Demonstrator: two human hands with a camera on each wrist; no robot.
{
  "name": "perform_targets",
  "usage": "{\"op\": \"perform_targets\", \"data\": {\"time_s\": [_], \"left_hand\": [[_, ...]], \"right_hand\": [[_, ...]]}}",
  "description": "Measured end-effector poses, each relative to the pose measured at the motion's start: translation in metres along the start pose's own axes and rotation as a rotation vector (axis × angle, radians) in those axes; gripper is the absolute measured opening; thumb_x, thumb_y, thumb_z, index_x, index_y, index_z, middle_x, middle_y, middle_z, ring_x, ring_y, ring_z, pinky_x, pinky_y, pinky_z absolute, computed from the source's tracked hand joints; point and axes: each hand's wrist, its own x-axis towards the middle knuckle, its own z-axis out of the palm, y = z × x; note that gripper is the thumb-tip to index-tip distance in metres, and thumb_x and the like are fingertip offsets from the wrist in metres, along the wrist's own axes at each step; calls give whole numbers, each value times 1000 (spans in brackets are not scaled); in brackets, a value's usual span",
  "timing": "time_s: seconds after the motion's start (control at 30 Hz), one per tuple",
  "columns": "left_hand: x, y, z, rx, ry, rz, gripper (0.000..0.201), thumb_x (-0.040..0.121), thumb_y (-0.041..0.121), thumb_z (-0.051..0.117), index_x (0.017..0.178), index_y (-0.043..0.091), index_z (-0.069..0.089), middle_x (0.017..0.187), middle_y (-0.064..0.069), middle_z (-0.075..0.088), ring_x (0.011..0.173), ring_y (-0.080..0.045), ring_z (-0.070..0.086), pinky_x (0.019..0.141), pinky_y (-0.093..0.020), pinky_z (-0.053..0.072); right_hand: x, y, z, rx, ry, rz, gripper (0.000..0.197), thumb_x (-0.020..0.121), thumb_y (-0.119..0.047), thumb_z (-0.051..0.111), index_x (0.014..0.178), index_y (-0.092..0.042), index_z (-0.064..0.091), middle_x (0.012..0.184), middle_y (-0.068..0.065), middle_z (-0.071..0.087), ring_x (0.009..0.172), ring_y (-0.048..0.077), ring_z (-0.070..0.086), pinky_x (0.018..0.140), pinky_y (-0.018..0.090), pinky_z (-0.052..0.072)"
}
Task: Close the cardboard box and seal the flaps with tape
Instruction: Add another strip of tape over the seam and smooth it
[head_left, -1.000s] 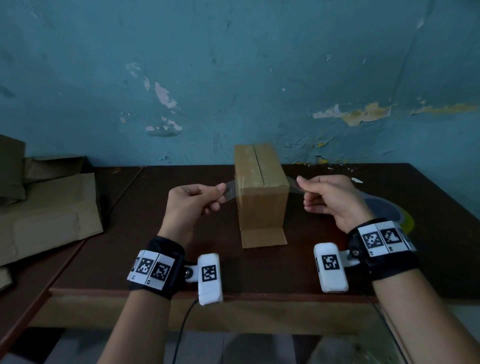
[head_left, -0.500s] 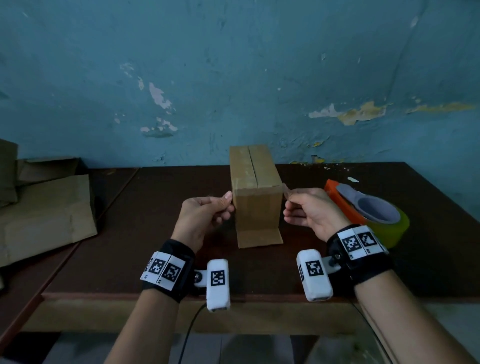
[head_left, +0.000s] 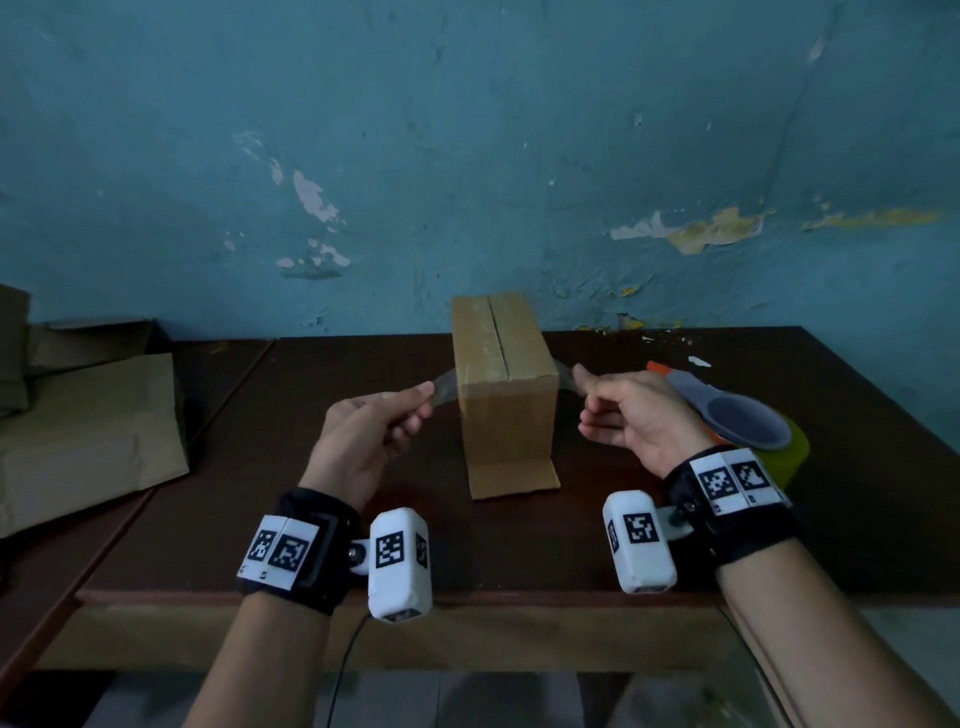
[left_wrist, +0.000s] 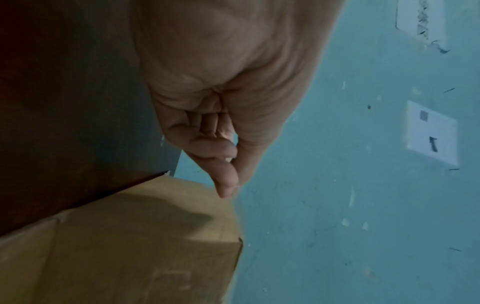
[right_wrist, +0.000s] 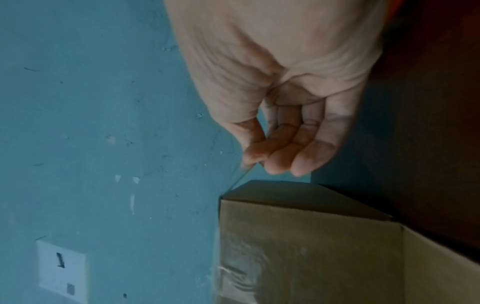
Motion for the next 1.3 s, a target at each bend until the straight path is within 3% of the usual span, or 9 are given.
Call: {"op": "perform_targets", "data": {"time_s": [0.07,0.27,0.4,0.57,0.77,0.93,1.03,1.13,1.3], "left_hand": [[2,3,-1,-10,11,17,8,84,11,80,85,4,75,69,-2,69,54,-2,55,44,-9,41],[3,0,2,-116,-6,-93,12,85,8,77,95,2,73,68,-2,66,50,-2,55,41,-8,40],[0,-6,6,-134,-30,-145,25,81,13,80,103,3,73,71,-1,68,53,-2,57,43,-8,42],[-4,-16,18,-146,-75,-160,43,67,22,82,103,1,75,72,-2,68,55,-3,58,45,-10,45],[-3,-21,18,-113,-118,-157,35,70,27,82,97,5,75,74,-1,69,57,-4,60,48,-12,47],[-3,-16,16,-39,-123,-148,43,64,31,83,96,4,76,77,-4,72,61,-8,65,51,-15,52],[-3,-15,15,10,-104,-130,48,63,35,84,99,4,76,80,-3,73,61,-8,64,51,-15,50],[-4,-14,15,44,-93,-115,50,61,37,84,100,6,76,80,-2,74,61,-7,61,50,-15,47],[-2,-12,13,110,-70,-107,40,67,40,83,94,10,76,82,-1,79,66,-12,73,57,-19,51]], "right_hand": [[1,-4,-2,-2,21,-15,21,88,-21,77,71,-13,68,57,-2,57,53,8,61,56,26,58],[1,-3,0,-12,16,5,18,88,-18,76,74,-11,69,60,-1,57,53,8,60,55,25,57],[3,4,5,3,-4,33,20,88,-22,77,90,-4,71,55,-3,57,51,8,59,54,26,57],[4,14,15,-30,-4,64,27,94,-1,59,68,-8,62,61,3,57,53,13,60,53,27,56],[6,15,16,-80,-35,85,28,94,1,51,70,-10,61,59,1,60,55,13,61,52,27,55],[3,11,17,-121,-58,92,24,98,-6,51,77,-9,61,58,0,60,52,12,61,51,27,56],[2,12,18,-174,-57,84,21,102,-22,56,90,-7,64,57,1,61,51,15,63,54,29,57],[2,16,14,-210,-83,124,33,100,-39,59,107,-8,65,59,3,62,56,18,67,59,34,59],[3,20,13,-238,-124,125,46,99,-48,58,119,-7,62,60,2,61,58,17,68,60,33,59]]}}
